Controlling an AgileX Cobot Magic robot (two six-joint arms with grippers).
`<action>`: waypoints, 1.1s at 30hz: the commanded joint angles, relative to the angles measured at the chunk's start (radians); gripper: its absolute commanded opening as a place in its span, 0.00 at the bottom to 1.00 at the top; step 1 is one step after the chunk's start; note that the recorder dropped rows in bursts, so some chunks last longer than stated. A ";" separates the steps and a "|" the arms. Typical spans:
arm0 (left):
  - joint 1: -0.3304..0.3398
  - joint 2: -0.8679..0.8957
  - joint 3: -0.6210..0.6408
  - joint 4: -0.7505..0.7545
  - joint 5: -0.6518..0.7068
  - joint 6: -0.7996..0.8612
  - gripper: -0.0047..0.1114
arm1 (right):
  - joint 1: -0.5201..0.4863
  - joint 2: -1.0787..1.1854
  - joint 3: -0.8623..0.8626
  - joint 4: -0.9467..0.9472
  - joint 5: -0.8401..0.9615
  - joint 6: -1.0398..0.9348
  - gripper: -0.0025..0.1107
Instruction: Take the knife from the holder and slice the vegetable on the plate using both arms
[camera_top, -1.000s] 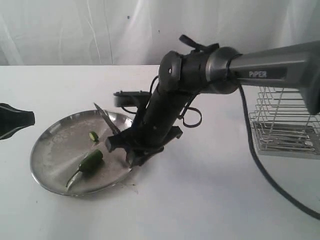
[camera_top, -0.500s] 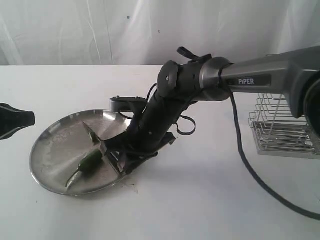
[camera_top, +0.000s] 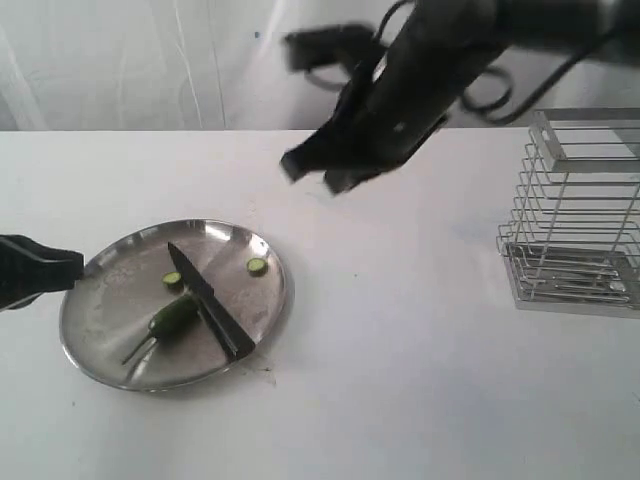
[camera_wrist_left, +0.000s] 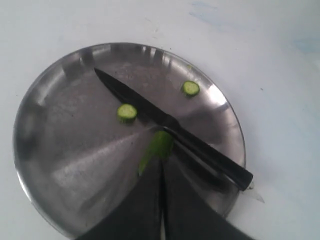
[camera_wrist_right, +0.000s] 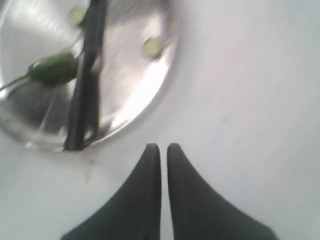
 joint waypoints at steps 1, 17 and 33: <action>-0.001 -0.009 0.043 -0.027 0.009 0.008 0.04 | -0.132 -0.211 -0.006 -0.216 -0.054 0.125 0.02; -0.001 -0.013 0.044 -0.036 0.165 0.001 0.04 | -0.506 -1.128 0.706 -0.256 -0.417 0.366 0.02; -0.001 -0.015 0.044 -0.028 0.162 0.003 0.04 | -0.524 -1.744 1.043 -0.275 -0.539 0.047 0.02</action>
